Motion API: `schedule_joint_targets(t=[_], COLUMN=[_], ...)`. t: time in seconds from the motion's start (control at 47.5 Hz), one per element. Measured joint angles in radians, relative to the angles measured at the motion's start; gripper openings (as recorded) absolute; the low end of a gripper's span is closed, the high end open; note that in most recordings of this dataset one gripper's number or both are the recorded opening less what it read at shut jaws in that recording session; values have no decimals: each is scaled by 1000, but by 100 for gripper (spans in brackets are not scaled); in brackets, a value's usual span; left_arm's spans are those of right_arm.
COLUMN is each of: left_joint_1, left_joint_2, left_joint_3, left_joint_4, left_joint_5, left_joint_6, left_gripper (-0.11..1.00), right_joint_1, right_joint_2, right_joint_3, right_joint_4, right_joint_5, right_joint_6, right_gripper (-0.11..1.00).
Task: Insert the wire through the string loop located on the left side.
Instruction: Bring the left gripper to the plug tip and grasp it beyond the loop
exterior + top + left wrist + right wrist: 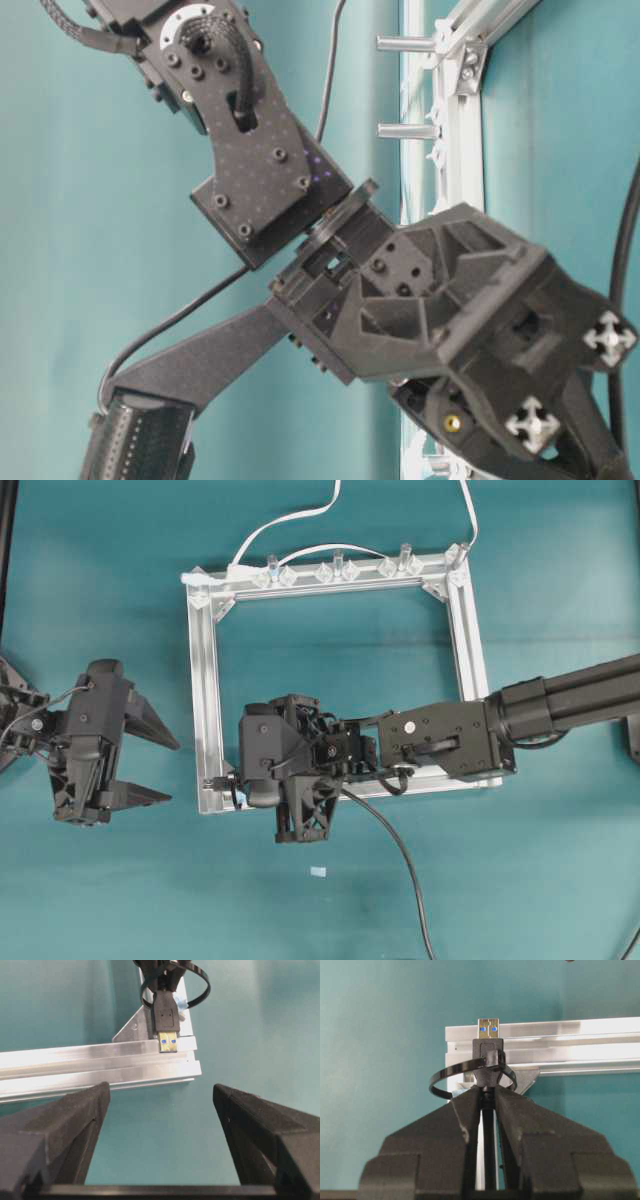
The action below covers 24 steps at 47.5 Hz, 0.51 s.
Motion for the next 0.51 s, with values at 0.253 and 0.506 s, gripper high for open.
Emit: schedule_joint_targets(t=[0.253, 0.506], left_joint_1=[0, -2], left_joint_2=[166, 367], left_joint_3=[-61, -164], left_joint_4=[0, 0], left_joint_5=[-52, -104], left_joint_6=[2, 0], left_gripper=[85, 88], right_joint_1=[-2, -2], right_joint_2=[0, 0], right_joint_3=[0, 0], right_joint_4=[-2, -2], right_joint_5=[0, 5], right_joint_6=[0, 0], right_gripper=[14, 14])
